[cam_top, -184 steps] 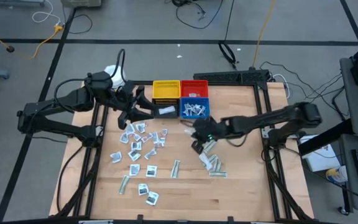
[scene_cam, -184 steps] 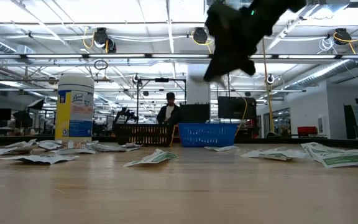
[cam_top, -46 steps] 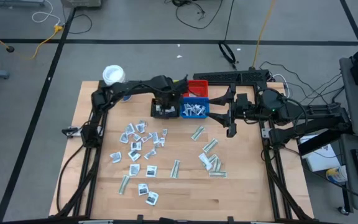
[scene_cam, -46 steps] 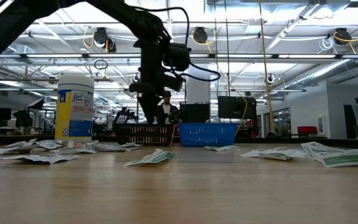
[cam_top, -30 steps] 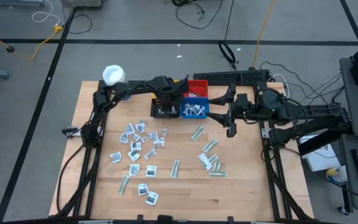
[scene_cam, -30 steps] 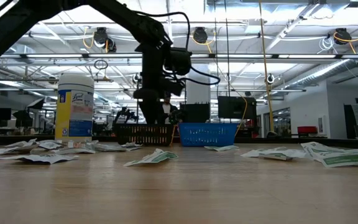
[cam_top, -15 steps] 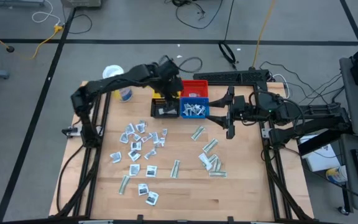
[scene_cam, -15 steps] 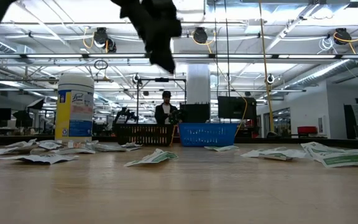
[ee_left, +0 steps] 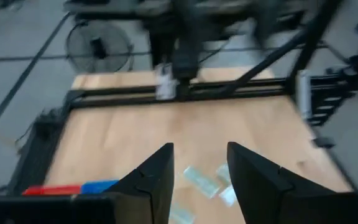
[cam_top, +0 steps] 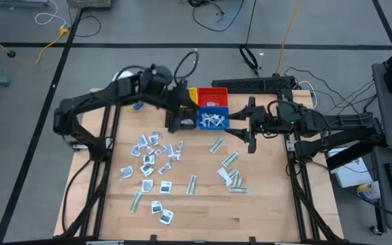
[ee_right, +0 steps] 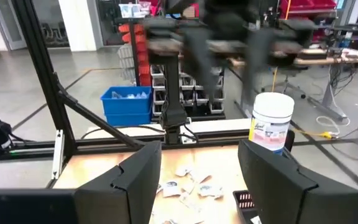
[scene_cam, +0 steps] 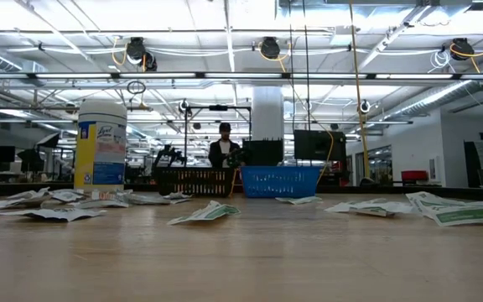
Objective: Pick & Place First Aid Supplies
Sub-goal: Put the green bandage pack into the black basket
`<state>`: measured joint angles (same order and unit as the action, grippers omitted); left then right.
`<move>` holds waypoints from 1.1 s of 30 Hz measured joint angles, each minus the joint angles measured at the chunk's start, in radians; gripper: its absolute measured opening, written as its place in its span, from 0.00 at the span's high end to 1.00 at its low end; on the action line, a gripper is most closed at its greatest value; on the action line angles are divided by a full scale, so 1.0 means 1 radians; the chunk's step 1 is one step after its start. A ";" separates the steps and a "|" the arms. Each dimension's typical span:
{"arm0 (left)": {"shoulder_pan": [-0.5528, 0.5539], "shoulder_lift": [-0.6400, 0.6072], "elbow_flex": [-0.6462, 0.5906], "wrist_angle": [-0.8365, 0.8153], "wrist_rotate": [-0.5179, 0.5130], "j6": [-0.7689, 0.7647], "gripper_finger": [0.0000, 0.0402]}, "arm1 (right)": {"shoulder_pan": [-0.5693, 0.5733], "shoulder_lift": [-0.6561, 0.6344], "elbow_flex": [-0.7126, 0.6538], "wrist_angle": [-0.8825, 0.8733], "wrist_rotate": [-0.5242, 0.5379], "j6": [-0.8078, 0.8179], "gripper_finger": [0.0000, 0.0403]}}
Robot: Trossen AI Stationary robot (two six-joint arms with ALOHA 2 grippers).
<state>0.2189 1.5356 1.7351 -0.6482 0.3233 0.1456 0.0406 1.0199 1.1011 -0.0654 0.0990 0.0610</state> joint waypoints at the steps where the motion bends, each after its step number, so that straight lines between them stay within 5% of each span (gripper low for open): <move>1: -0.027 -0.007 0.000 0.007 -0.012 -0.007 0.64 | 0.000 0.000 0.000 -0.002 0.000 0.012 0.48; 6: -0.176 -0.032 0.000 0.054 -0.085 -0.050 0.67 | 0.000 0.000 0.000 -0.113 0.005 0.165 0.48; 13: -0.322 -0.031 -0.002 0.037 -0.149 -0.049 0.68 | 0.000 0.032 0.001 -0.488 -0.016 0.350 0.48; 23: -0.377 -0.032 -0.002 0.082 -0.150 -0.128 0.68 | -0.015 0.166 0.001 -0.794 -0.104 -0.124 0.48; 33: -0.379 -0.031 -0.002 0.154 -0.150 -0.153 0.68 | -0.015 0.419 -0.004 -0.780 -0.103 -0.345 0.48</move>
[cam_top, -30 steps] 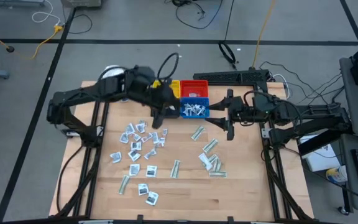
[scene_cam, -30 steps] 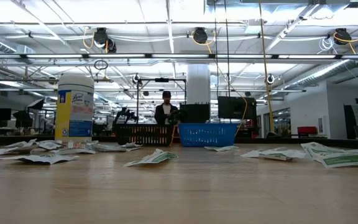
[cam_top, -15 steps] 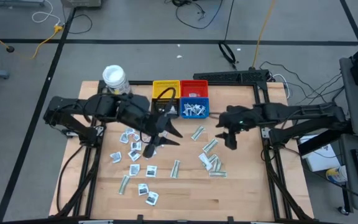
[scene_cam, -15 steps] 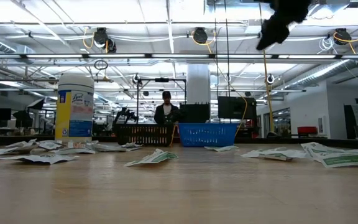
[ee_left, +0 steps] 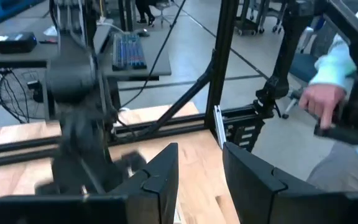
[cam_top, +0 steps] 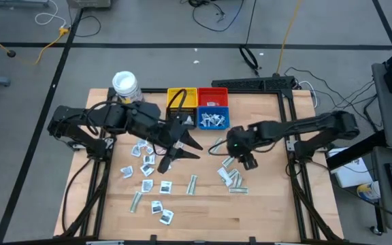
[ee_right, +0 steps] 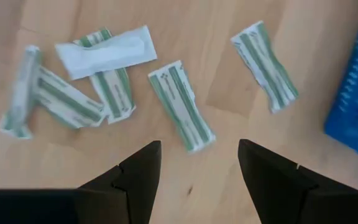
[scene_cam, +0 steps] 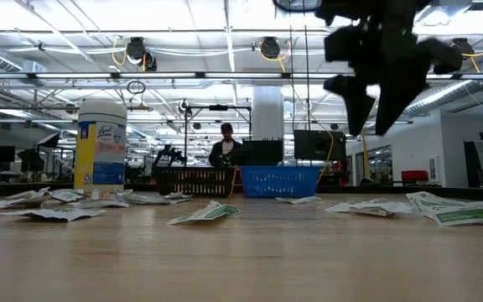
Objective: Pick & Place First Aid Supplies
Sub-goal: Put the green bandage pack into the black basket
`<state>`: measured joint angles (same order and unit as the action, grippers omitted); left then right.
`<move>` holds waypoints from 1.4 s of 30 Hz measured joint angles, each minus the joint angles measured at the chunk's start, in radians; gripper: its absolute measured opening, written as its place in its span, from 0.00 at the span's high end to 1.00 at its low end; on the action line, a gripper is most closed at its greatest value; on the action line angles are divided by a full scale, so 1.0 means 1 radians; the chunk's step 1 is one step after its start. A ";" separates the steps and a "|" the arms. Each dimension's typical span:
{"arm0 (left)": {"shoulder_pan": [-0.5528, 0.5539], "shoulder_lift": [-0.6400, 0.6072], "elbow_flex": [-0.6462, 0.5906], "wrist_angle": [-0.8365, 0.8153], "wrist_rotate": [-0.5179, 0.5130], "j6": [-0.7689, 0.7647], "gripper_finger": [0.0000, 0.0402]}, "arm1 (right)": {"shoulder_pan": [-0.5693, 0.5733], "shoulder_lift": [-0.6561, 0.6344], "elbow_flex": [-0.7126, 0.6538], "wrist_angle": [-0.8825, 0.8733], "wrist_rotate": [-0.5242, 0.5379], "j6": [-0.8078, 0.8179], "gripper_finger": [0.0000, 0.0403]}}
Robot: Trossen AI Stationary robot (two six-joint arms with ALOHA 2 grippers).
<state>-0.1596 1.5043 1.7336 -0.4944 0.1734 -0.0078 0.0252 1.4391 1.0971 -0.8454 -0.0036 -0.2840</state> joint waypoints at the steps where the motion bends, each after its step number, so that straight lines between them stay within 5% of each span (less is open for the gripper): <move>1: 0.000 0.000 0.000 0.003 0.000 0.000 0.68 | 0.000 0.024 -0.006 0.018 0.000 -0.018 0.48; 11: 0.002 0.000 0.000 0.027 -0.001 0.005 0.68 | 0.006 0.101 -0.191 0.291 -0.001 -0.151 0.48; 20: 0.002 0.000 0.000 0.036 -0.001 0.004 0.68 | -0.031 0.148 -0.239 0.356 -0.025 -0.191 0.50; 25: 0.002 0.000 0.000 0.035 -0.001 -0.002 0.68 | -0.033 0.198 -0.234 0.363 -0.028 -0.197 0.62; 32: 0.002 0.000 0.000 0.034 0.000 -0.002 0.68 | -0.032 0.190 -0.238 0.350 -0.048 -0.195 0.95; 42: 0.018 0.000 0.000 0.042 0.000 0.005 0.68 | -0.032 0.085 -0.240 0.360 -0.003 -0.036 1.00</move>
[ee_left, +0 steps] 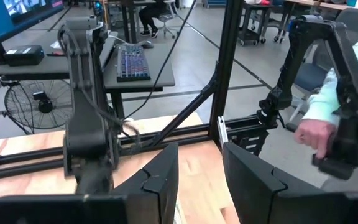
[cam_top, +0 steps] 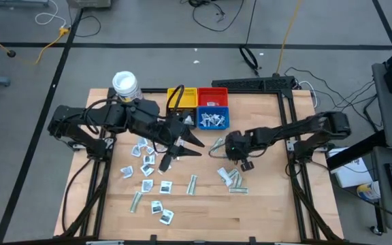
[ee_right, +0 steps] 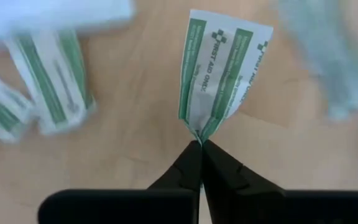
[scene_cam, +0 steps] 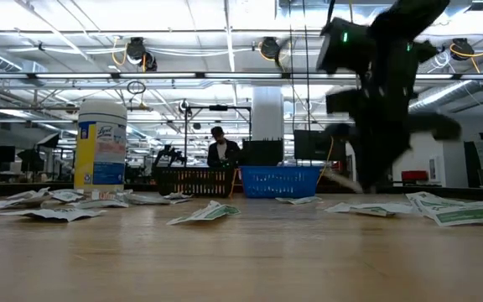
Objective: Pick & Place First Aid Supplies
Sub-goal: Put the green bandage pack into the black basket
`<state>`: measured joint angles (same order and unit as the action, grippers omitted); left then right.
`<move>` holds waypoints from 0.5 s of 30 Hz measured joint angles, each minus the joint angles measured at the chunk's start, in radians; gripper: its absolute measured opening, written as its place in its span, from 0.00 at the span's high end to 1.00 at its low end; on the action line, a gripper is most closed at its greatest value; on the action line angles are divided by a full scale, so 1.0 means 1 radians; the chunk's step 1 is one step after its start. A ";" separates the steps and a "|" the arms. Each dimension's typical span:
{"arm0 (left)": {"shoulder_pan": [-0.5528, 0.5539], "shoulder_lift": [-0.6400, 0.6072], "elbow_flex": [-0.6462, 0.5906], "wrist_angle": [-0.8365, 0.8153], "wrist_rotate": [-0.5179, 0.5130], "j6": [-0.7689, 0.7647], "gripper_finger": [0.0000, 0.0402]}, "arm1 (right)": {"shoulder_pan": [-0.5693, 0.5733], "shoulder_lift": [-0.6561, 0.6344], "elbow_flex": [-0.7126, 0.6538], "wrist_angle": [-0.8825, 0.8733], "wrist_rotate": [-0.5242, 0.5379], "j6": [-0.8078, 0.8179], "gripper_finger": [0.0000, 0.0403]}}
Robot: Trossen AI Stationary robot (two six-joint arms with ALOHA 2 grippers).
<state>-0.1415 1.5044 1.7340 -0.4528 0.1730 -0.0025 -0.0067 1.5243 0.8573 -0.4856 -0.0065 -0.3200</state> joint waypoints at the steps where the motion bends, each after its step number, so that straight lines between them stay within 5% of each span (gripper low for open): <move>1: 0.004 0.000 0.000 0.000 -0.002 0.001 0.68 | 0.006 -0.036 0.009 0.002 0.003 0.038 1.00; 9: 0.052 -0.001 0.001 0.001 -0.073 0.016 0.68 | 0.070 -0.292 0.070 0.278 0.063 0.305 1.00; 15: 0.082 -0.001 0.001 0.002 -0.075 0.023 0.68 | 0.103 -0.370 0.137 0.481 0.090 0.369 1.00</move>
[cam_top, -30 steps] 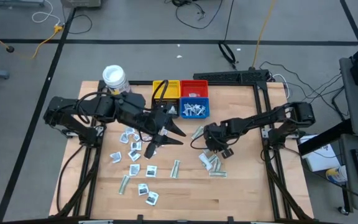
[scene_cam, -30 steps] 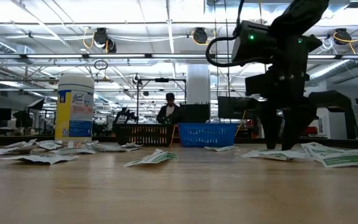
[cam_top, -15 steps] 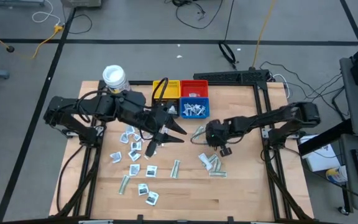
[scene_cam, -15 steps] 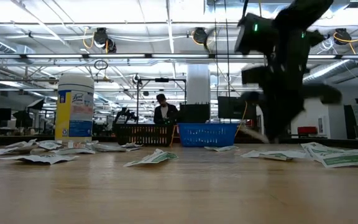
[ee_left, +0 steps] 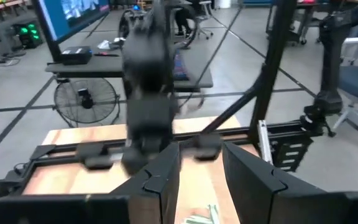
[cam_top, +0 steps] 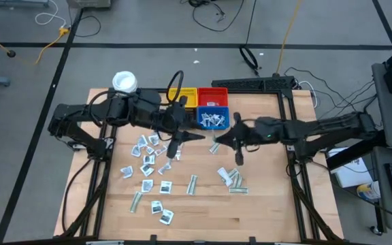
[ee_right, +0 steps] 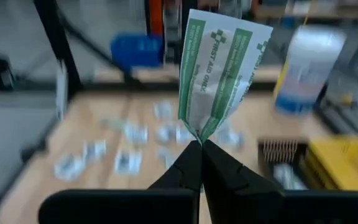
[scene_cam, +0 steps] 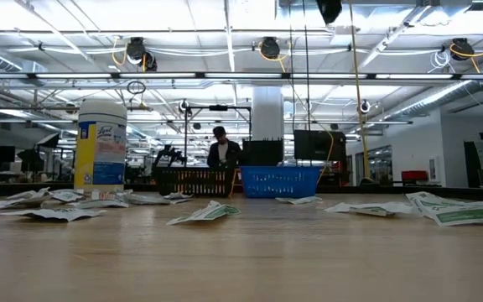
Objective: Pick & Place First Aid Supplies
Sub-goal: Put the green bandage pack into the black basket
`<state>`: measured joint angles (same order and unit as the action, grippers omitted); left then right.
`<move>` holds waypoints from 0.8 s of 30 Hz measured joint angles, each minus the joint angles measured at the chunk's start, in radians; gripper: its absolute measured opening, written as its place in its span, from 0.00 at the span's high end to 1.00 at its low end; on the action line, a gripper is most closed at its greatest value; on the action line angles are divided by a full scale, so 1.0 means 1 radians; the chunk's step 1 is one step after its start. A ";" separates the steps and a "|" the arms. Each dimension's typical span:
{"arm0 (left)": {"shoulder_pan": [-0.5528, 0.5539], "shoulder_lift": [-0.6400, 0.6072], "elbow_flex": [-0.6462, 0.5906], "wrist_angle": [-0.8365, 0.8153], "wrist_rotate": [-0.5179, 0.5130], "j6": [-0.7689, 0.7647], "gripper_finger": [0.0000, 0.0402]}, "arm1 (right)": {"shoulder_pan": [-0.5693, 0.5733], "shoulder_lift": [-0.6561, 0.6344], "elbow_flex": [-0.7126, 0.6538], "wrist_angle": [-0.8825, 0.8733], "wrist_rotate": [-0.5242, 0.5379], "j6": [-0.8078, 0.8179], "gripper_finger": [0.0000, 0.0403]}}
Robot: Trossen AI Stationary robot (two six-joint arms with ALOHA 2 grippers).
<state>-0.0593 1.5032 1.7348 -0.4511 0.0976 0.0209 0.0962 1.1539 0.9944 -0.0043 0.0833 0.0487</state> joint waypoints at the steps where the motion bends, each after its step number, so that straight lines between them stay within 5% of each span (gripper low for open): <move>1: 0.004 0.000 0.000 0.001 -0.013 -0.002 0.68 | 0.005 -0.002 0.015 0.026 0.003 0.000 1.00; 9: 0.019 0.000 0.000 0.014 -0.099 -0.024 0.68 | 0.043 0.006 0.114 0.146 -0.006 -0.023 1.00; 24: 0.005 0.051 0.000 0.195 -0.022 -0.049 0.68 | 0.042 0.039 0.181 0.187 -0.036 -0.042 1.00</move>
<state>-0.0547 1.5545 1.7344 -0.2561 0.0756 -0.0283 0.1379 1.1934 1.1758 0.1830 0.0473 0.0067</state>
